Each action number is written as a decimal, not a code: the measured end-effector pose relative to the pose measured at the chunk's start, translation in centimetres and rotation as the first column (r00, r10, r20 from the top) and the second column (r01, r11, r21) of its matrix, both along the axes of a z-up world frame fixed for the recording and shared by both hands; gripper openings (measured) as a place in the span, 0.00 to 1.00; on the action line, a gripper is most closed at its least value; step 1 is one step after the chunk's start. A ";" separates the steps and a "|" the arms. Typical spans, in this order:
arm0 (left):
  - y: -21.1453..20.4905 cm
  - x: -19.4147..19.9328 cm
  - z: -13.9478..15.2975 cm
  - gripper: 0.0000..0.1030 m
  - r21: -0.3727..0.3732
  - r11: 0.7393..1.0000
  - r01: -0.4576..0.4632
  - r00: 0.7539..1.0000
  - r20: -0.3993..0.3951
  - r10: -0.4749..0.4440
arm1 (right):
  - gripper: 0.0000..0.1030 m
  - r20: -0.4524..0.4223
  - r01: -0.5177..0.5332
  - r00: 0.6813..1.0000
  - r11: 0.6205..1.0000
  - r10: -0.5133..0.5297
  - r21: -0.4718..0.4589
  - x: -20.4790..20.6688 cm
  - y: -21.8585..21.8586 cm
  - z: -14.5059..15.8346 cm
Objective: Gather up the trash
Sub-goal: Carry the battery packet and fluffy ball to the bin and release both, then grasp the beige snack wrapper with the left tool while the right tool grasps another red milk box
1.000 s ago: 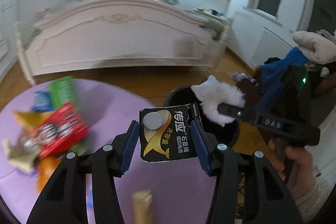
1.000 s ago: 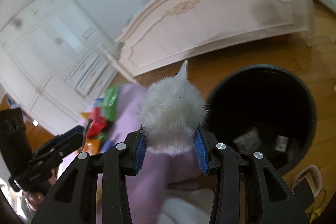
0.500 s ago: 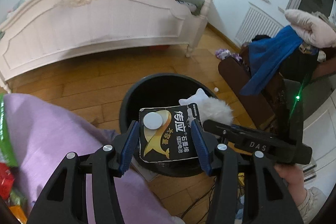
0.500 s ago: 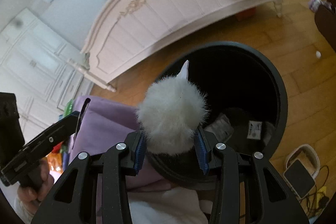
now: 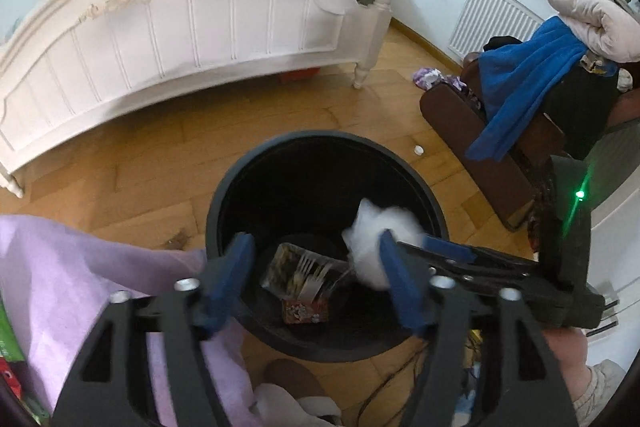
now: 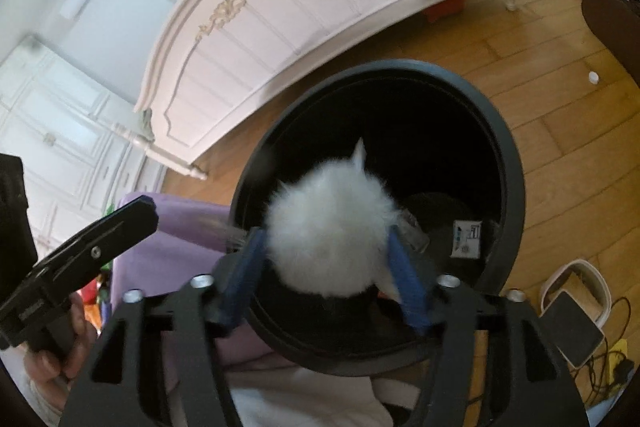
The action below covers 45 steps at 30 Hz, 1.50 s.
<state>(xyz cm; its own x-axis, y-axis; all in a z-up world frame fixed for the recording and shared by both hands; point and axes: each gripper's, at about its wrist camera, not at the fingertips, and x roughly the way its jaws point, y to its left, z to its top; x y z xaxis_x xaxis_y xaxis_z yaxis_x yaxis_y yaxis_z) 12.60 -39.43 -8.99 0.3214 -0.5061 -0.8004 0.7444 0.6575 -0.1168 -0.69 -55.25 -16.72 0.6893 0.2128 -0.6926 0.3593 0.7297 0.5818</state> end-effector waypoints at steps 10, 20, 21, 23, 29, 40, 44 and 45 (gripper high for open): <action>3.2 -1.3 2.2 0.72 -0.072 0.997 -0.038 0.999 -0.001 0.038 | 0.64 0.037 -0.046 0.998 0.999 0.047 -0.028 -0.5 2.1 2.2; 13.0 -3.2 6.4 0.72 -0.199 0.965 -0.173 0.983 0.031 0.182 | 0.76 0.094 -0.250 0.959 0.956 0.266 -0.155 1.9 10.6 7.2; 14.7 -3.2 6.8 0.72 -0.207 0.957 -0.204 0.976 0.030 0.215 | 0.77 0.098 -0.271 0.952 0.947 0.290 -0.171 2.2 11.6 7.7; 18.1 -3.1 7.1 0.72 -0.223 0.936 -0.272 0.959 0.013 0.282 | 0.78 0.106 -0.322 0.931 0.923 0.349 -0.212 3.0 14.0 8.9; 28.2 -2.3 7.3 0.74 -0.248 0.843 -0.478 0.876 -0.066 0.477 | 0.78 0.096 -0.465 0.840 0.800 0.533 -0.379 5.2 21.5 12.0; 41.2 -0.4 3.1 0.74 -0.258 0.619 -0.741 0.670 -0.335 0.662 | 0.88 -0.232 -0.576 0.458 0.088 0.858 -0.813 8.9 36.9 15.1; 42.2 1.1 1.9 0.74 -0.252 0.597 -0.761 0.645 -0.392 0.656 | 0.88 -0.422 -0.575 0.325 -0.177 0.846 -0.799 10.6 40.6 13.8; 42.2 1.5 1.7 0.74 -0.247 0.600 -0.761 0.645 -0.394 0.655 | 0.88 -0.455 -0.580 0.301 -0.218 0.838 -0.785 10.9 41.0 13.4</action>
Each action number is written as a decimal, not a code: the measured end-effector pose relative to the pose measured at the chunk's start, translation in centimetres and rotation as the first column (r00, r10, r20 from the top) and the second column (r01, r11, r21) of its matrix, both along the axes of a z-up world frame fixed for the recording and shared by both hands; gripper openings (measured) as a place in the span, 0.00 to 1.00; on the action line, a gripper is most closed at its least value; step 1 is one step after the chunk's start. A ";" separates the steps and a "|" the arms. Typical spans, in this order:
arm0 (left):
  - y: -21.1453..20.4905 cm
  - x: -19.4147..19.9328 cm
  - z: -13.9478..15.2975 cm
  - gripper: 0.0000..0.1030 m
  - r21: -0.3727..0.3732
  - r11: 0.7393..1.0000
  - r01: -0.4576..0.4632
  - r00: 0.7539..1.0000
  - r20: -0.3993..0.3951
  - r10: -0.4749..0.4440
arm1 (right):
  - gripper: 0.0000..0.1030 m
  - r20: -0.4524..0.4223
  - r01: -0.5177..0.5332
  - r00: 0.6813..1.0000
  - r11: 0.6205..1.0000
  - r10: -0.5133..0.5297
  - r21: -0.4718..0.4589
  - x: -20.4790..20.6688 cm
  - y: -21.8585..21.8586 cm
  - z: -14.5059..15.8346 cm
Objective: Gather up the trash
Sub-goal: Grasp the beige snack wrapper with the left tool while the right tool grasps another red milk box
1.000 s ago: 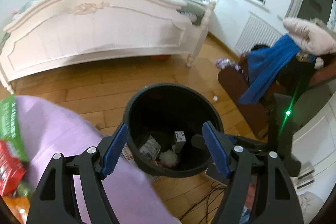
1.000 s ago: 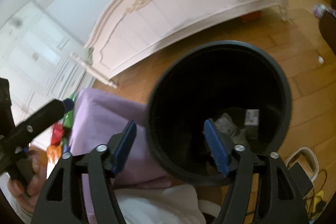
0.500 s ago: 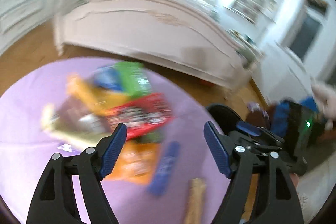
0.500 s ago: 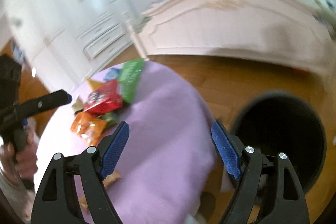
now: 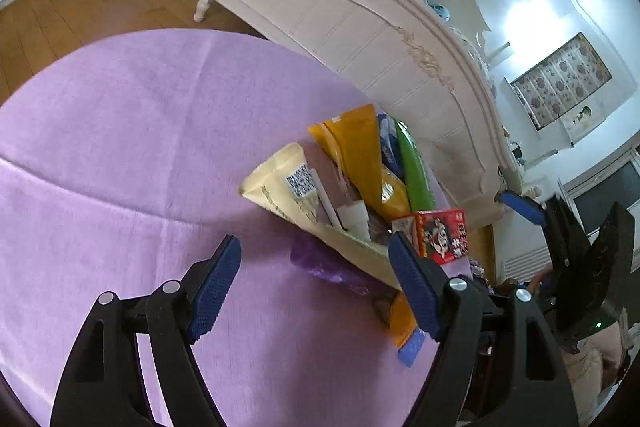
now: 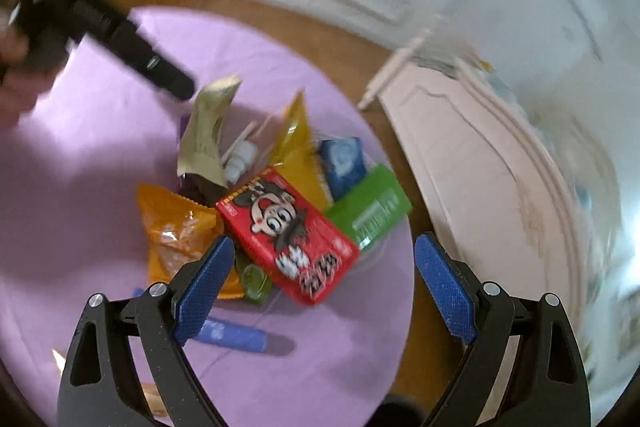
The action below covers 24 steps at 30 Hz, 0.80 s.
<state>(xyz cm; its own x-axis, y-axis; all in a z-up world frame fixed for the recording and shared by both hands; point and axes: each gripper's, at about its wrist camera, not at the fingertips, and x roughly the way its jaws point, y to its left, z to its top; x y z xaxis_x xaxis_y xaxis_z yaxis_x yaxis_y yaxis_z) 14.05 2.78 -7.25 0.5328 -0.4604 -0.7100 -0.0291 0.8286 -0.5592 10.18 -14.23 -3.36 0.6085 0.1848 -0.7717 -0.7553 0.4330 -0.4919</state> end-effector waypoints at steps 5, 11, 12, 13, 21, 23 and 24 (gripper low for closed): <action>-0.2 1.5 -0.8 0.72 -0.009 1.000 0.017 0.999 -0.037 -0.017 | 0.88 -0.085 -0.090 0.994 0.976 0.074 -0.197 1.7 1.9 -2.8; -0.5 2.1 -1.4 0.53 -0.003 0.999 0.038 0.998 -0.050 -0.038 | 0.62 -0.146 -0.078 0.988 0.985 0.055 -0.155 2.4 1.9 -3.2; -0.6 2.1 -1.6 0.47 0.002 0.999 0.046 0.998 -0.053 -0.046 | 0.61 -0.143 -0.072 0.988 0.987 0.051 -0.145 2.5 1.8 -3.1; -0.6 2.2 -1.8 0.41 0.007 0.999 0.051 0.997 -0.057 -0.050 | 0.61 -0.136 -0.059 0.990 0.990 0.042 -0.128 2.2 1.5 -3.0; -0.7 1.3 -1.4 0.20 0.005 1.000 0.012 1.000 -0.019 -0.012 | 0.59 -0.162 0.094 0.984 0.986 -0.071 0.139 1.4 -1.6 -0.6; -0.6 0.8 -0.7 0.18 0.011 1.000 0.005 1.000 0.011 -0.005 | 0.58 -0.199 0.154 0.974 0.957 -0.106 0.247 1.1 -2.9 0.3; -0.7 0.4 0.0 0.18 0.019 1.000 -0.001 0.999 0.037 0.000 | 0.58 -0.228 0.192 0.966 0.929 -0.122 0.317 0.9 -3.8 0.8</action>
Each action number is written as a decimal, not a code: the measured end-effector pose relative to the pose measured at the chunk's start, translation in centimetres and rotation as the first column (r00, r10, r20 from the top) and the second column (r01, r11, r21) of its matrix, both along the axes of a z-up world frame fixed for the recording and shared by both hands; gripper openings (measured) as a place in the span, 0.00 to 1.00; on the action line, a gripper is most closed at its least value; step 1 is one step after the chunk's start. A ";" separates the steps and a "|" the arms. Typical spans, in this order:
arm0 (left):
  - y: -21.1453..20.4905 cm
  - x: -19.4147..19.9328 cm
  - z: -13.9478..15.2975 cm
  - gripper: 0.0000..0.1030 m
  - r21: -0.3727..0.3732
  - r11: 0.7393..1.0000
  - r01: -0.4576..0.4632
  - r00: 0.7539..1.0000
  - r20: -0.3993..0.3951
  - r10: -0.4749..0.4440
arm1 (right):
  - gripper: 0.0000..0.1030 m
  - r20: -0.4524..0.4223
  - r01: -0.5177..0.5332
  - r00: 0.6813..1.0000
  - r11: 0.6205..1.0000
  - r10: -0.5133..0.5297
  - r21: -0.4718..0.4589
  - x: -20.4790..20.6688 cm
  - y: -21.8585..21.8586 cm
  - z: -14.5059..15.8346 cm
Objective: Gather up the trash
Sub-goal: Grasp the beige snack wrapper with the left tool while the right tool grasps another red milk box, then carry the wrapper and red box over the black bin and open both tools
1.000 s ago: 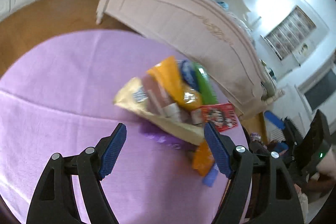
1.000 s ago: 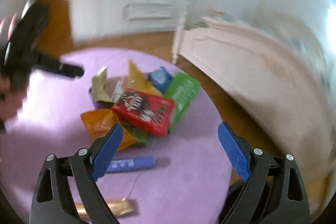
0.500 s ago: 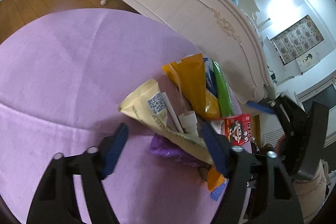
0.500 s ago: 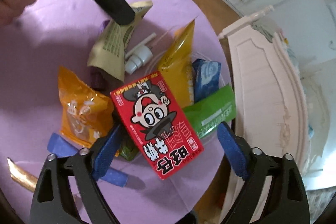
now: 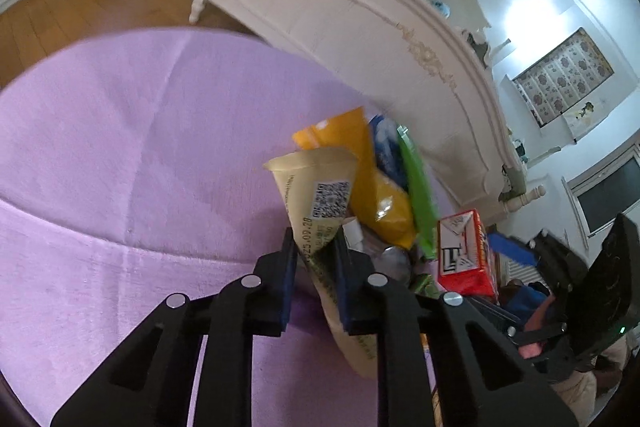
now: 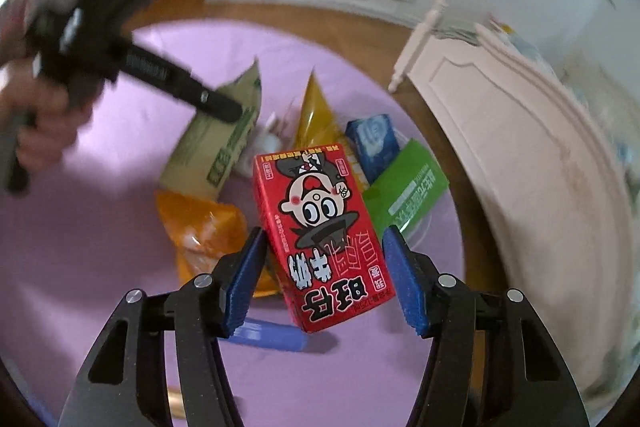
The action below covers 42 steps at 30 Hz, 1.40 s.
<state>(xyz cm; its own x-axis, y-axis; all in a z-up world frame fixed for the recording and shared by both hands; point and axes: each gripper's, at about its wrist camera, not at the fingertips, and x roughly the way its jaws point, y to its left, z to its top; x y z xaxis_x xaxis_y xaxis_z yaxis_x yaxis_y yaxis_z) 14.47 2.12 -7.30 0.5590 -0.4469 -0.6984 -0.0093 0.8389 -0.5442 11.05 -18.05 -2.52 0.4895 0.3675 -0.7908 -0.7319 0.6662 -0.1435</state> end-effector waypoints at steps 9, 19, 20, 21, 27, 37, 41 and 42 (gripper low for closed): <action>-3.5 -3.1 5.4 0.18 0.070 0.995 0.072 0.980 0.183 -0.084 | 0.58 -0.241 0.302 0.949 0.810 -0.204 0.502 -3.3 -6.8 1.5; -12.0 -4.0 7.4 0.18 0.091 0.966 0.241 0.935 0.246 -0.256 | 0.57 -0.394 0.594 0.801 0.514 -0.451 0.619 -7.5 -17.0 -0.7; -13.0 -3.9 7.2 0.18 0.093 0.961 0.259 0.930 0.244 -0.274 | 0.57 -0.392 0.618 0.779 0.498 -0.489 0.608 -8.0 -18.0 -0.8; -14.2 -3.9 7.1 0.18 0.096 0.955 0.282 0.924 0.241 -0.297 | 0.57 -0.391 0.638 0.760 0.482 -0.519 0.601 -8.5 -18.9 -1.0; -21.4 -3.8 5.4 0.18 0.108 0.905 0.411 0.879 0.218 -0.425 | 0.56 -0.400 0.757 0.611 0.356 -0.684 0.547 -11.2 -24.9 -2.9; -30.9 -3.0 1.9 0.17 0.165 0.820 0.548 0.810 0.139 -0.570 | 0.39 -0.474 0.866 0.432 0.206 -0.767 0.456 -13.1 -31.8 -9.2; -32.5 -2.8 1.0 0.17 0.185 0.802 0.568 0.797 0.119 -0.592 | 0.39 -0.502 0.881 0.394 0.161 -0.770 0.446 -14.3 -33.3 -10.8; -32.9 -2.8 0.8 0.17 0.191 0.797 0.573 0.794 0.114 -0.598 | 0.39 -0.507 0.883 0.389 0.153 -0.769 0.444 -14.6 -33.6 -11.3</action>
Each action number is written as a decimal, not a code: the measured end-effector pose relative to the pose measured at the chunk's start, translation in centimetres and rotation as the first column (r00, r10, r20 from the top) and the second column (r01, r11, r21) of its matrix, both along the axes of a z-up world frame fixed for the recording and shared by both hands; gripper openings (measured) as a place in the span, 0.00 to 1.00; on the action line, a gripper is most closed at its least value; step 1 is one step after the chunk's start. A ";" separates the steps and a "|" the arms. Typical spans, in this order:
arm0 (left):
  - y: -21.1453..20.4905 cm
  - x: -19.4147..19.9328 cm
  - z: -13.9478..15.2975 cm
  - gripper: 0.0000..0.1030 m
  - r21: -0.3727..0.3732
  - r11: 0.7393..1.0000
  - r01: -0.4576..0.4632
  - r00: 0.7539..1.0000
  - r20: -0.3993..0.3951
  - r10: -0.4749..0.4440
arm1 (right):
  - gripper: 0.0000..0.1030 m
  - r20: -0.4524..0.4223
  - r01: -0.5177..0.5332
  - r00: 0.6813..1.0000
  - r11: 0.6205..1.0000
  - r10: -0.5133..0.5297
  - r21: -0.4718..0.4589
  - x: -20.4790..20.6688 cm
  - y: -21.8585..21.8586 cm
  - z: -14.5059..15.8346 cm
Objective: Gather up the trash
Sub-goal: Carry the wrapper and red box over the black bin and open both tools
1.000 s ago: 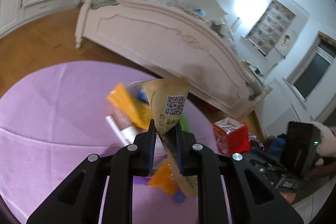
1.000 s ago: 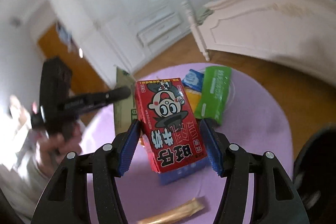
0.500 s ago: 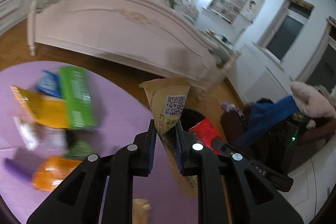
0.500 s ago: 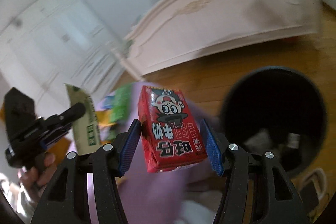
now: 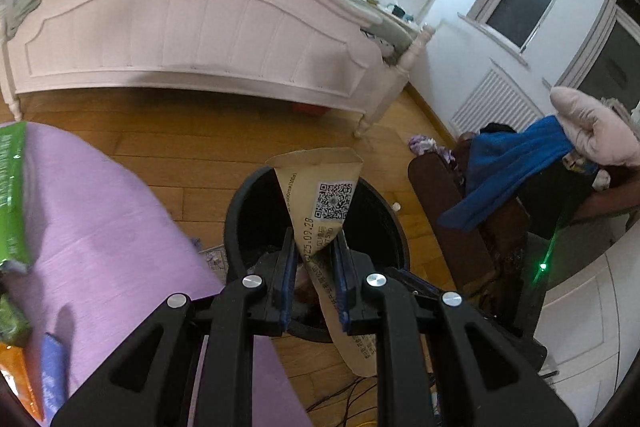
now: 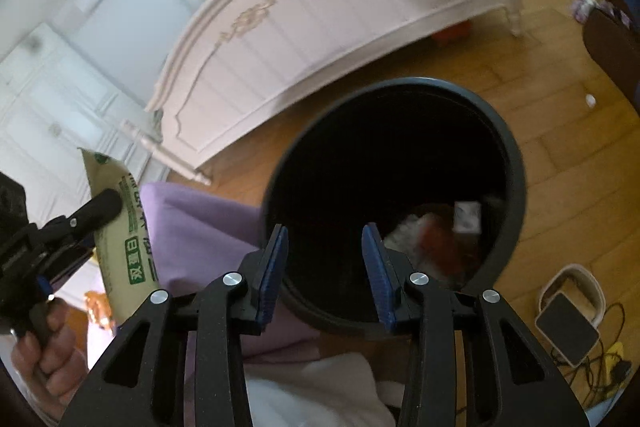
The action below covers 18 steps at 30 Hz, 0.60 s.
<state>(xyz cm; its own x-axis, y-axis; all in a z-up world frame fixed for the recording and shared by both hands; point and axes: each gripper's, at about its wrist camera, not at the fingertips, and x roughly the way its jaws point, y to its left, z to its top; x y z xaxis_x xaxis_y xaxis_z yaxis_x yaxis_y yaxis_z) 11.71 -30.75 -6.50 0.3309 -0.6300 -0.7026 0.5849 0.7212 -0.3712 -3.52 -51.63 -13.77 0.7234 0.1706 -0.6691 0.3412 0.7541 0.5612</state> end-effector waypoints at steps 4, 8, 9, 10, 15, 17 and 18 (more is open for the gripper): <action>-1.5 0.0 -0.8 0.18 0.018 0.999 0.032 0.999 -0.014 -0.031 | 0.39 -0.002 0.006 1.000 1.000 -0.006 0.016 -0.6 -0.7 -0.9; -3.3 -0.1 -1.1 0.20 0.048 0.996 0.073 0.997 -0.015 -0.072 | 0.39 0.001 0.005 1.000 0.999 -0.005 0.037 -1.1 -0.9 -1.2; -3.7 -0.2 -1.0 0.24 0.055 0.995 0.086 0.996 -0.004 -0.086 | 0.40 0.000 0.007 1.000 0.999 -0.007 0.036 -1.1 -1.0 -1.2; -3.8 -0.3 -1.0 0.37 0.060 0.994 0.091 0.996 0.003 -0.091 | 0.44 -0.003 0.010 1.000 0.999 -0.010 0.033 -1.0 -0.9 -0.9; -2.9 -1.2 0.0 0.73 0.028 0.997 0.077 0.995 0.065 -0.079 | 0.69 0.011 0.027 1.000 1.000 -0.027 -0.002 -1.4 -0.6 -0.3; -2.4 -1.3 0.2 0.73 0.021 0.997 0.071 0.996 0.056 -0.072 | 0.69 0.012 0.018 1.000 1.000 -0.018 -0.004 -1.4 -0.2 -0.1; -1.9 -1.4 0.3 0.73 0.012 0.998 0.064 0.997 0.052 -0.065 | 0.69 0.014 0.011 1.000 1.000 -0.011 -0.004 -1.3 -0.1 -0.1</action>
